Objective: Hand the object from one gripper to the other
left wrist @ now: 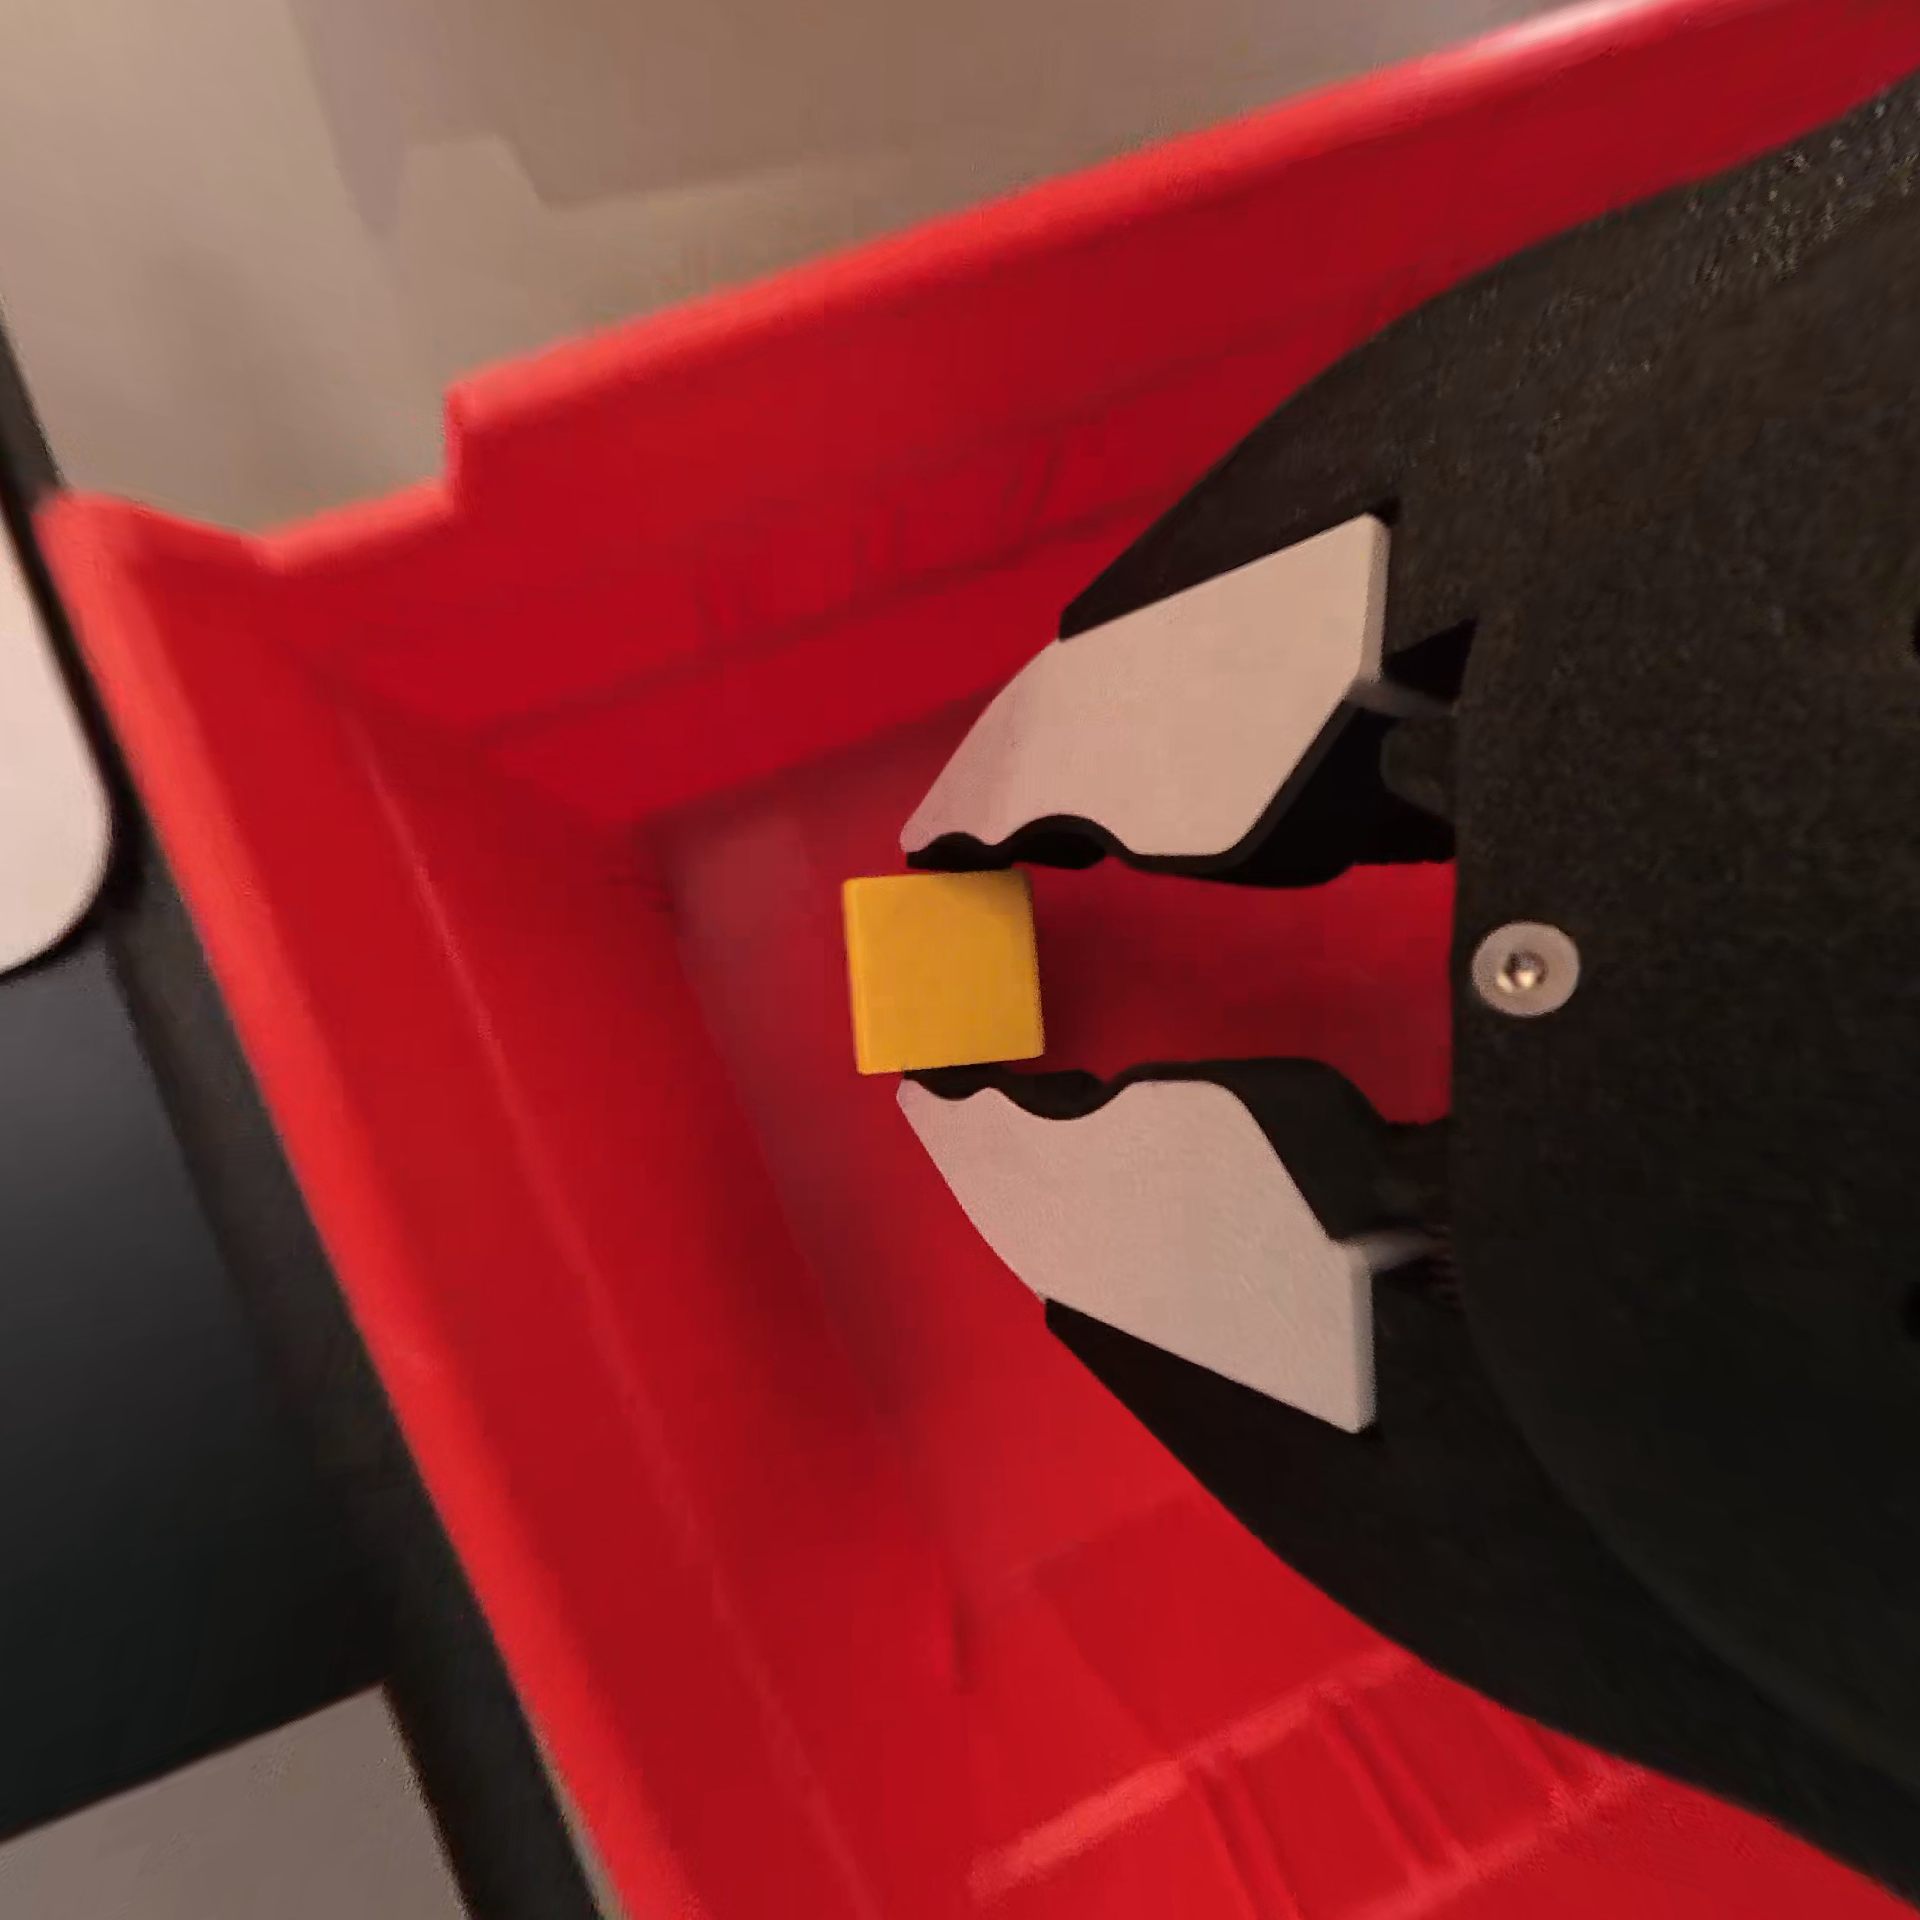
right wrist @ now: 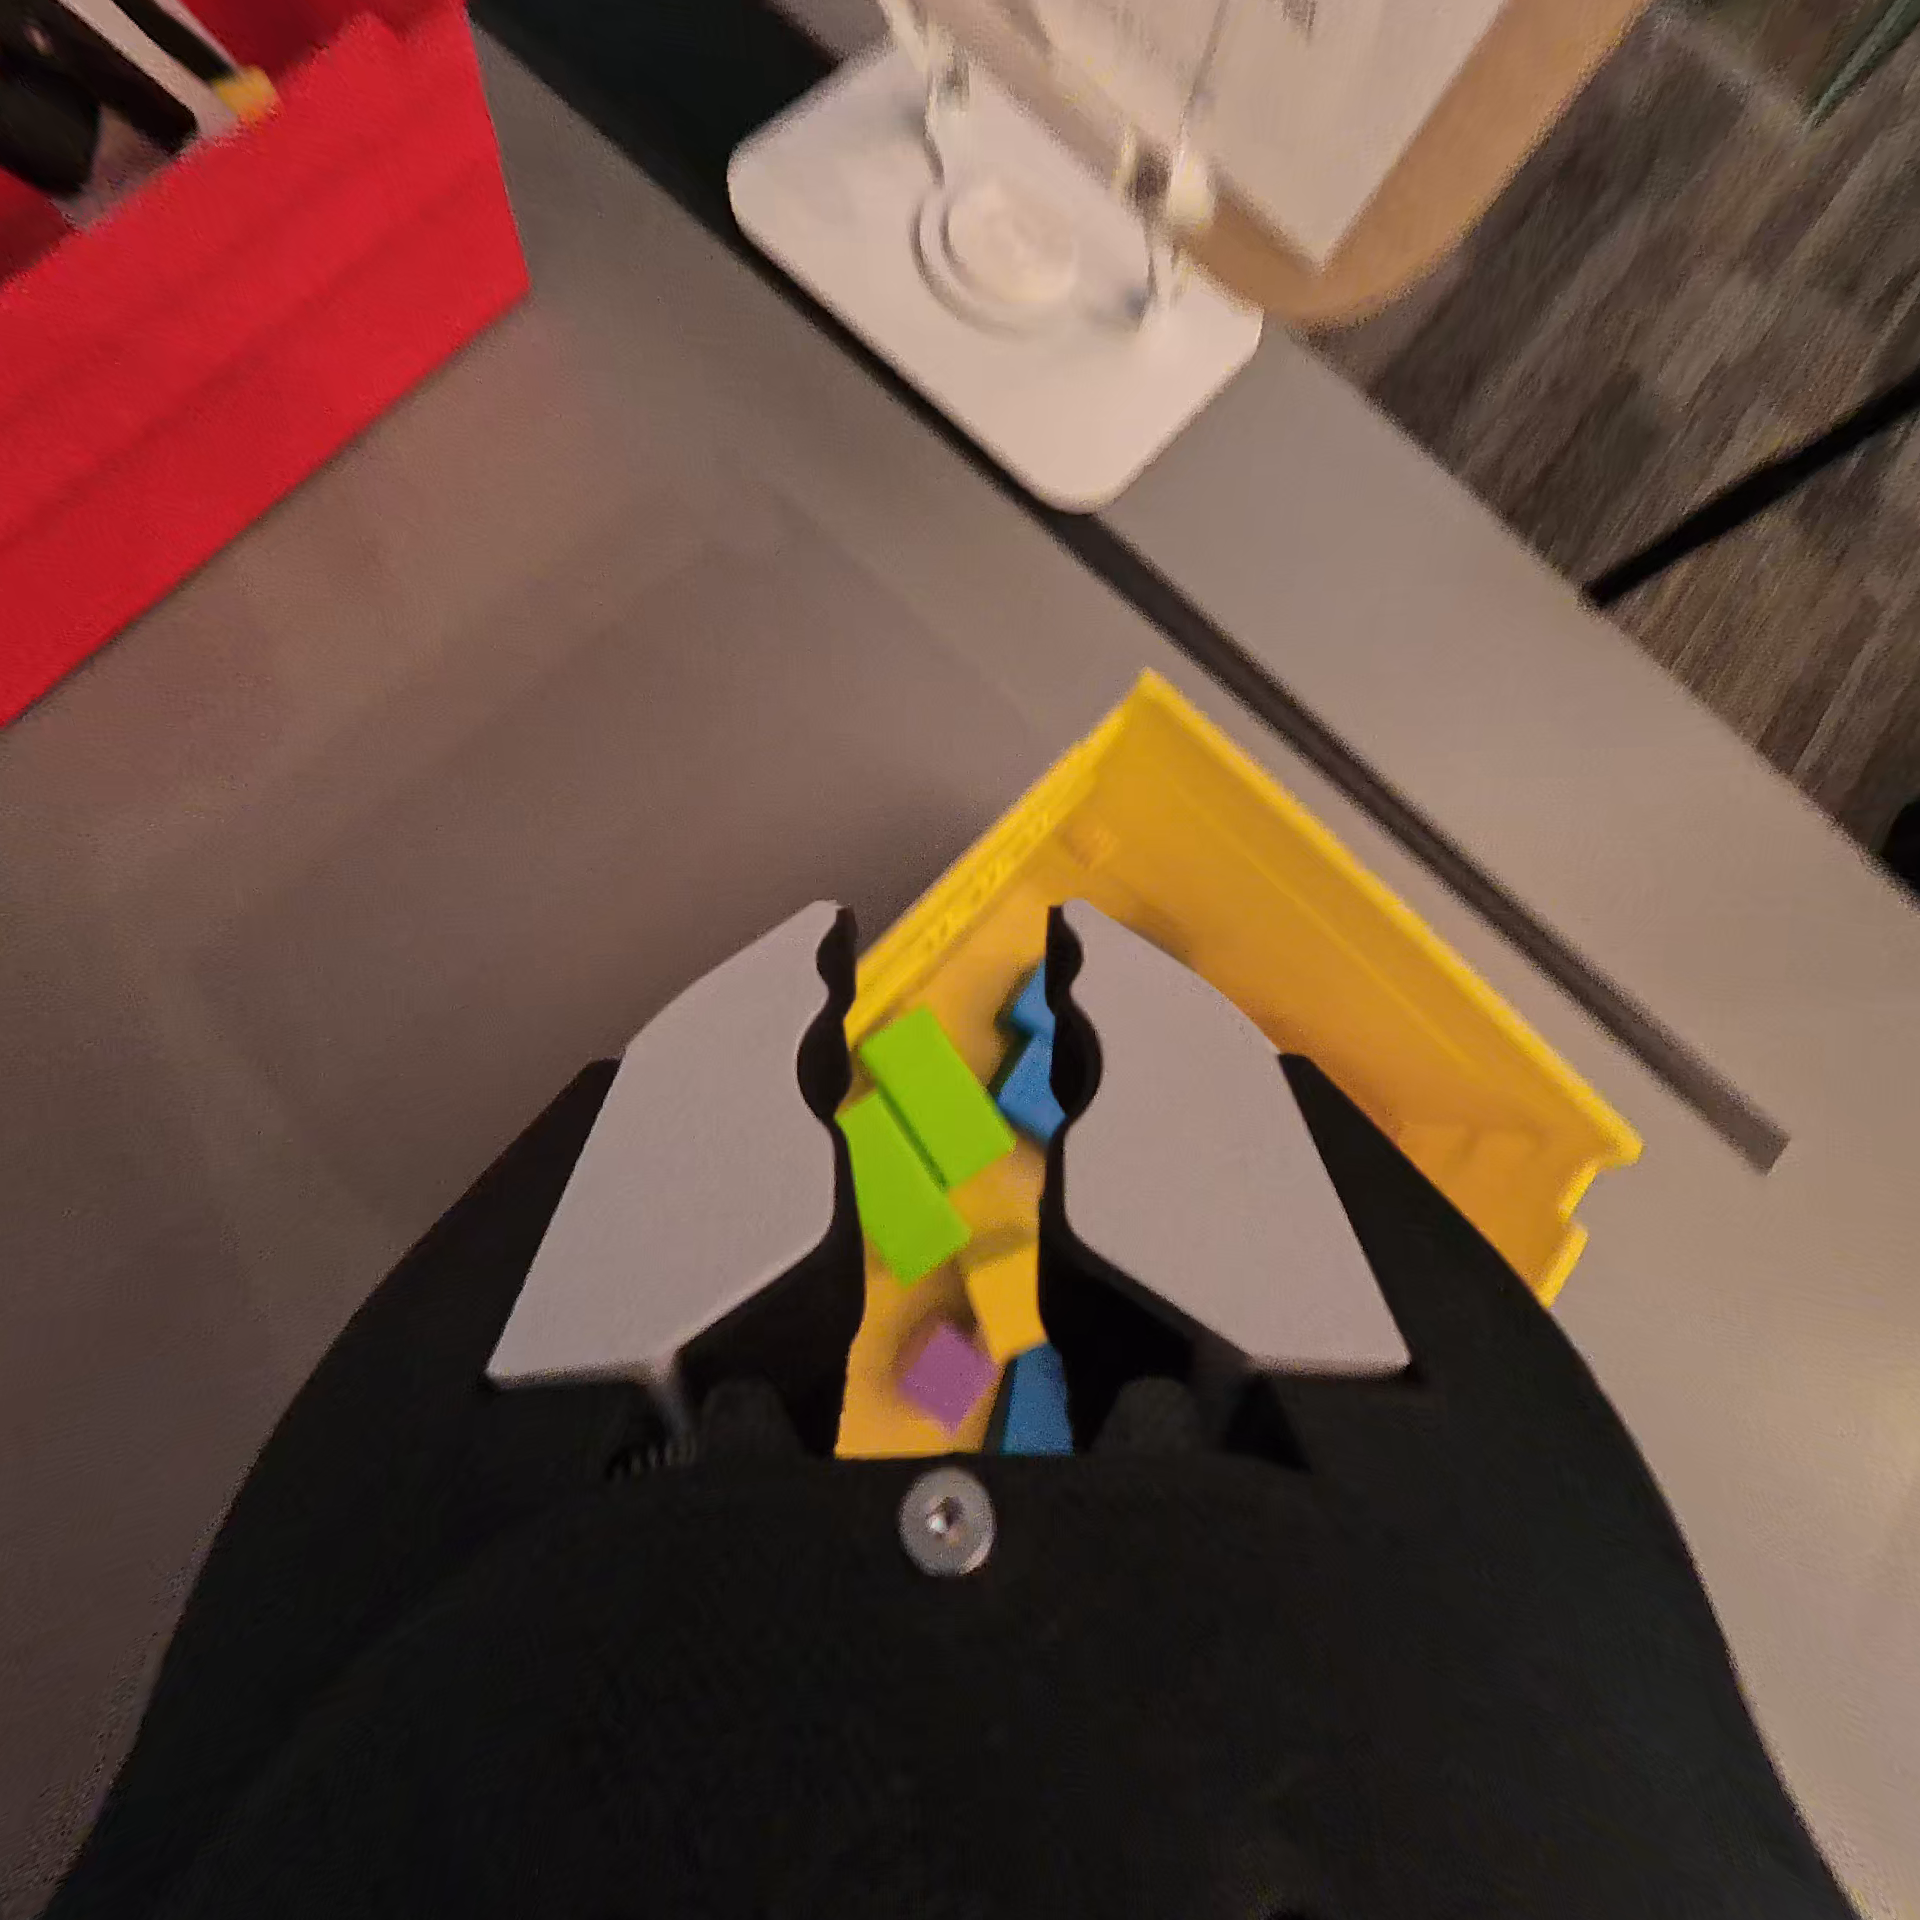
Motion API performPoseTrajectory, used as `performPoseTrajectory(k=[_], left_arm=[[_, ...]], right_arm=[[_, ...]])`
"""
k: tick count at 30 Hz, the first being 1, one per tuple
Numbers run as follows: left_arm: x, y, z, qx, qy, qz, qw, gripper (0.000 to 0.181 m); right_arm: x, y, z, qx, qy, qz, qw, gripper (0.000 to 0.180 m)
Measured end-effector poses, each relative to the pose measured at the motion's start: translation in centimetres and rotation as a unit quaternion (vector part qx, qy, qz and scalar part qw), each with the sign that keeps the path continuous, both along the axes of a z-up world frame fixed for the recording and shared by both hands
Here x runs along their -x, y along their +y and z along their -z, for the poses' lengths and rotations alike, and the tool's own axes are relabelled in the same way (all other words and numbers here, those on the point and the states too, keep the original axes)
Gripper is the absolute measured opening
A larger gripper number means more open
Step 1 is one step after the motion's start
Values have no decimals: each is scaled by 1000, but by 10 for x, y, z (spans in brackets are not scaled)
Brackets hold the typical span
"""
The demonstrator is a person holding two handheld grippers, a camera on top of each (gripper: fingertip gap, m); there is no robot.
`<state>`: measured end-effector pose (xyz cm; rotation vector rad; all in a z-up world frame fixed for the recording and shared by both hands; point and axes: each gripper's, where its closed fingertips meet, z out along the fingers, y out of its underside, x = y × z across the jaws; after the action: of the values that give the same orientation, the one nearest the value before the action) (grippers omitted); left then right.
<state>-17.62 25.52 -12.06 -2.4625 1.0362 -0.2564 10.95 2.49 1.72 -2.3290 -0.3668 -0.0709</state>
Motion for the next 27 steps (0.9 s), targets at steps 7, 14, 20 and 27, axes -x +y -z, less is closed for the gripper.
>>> performPoseTrajectory(k=[7, 14, 20, 27], left_arm=[[-41, -62, -127, -48, -216, 144, 965, 35], [-73, -227, -199, 44, -336, 453, 825, 35], [-58, -278, -189, 112, -291, 539, 782, 35], [-51, -290, -181, 129, -267, 576, 762, 35]], right_arm=[[99, 24, -70, -316, 42, -221, 922, 37], [187, -4, -63, -389, -90, -376, 836, 68], [237, -39, -60, -405, -200, -449, 771, 59], [249, -36, -48, -402, -283, -446, 748, 39]])
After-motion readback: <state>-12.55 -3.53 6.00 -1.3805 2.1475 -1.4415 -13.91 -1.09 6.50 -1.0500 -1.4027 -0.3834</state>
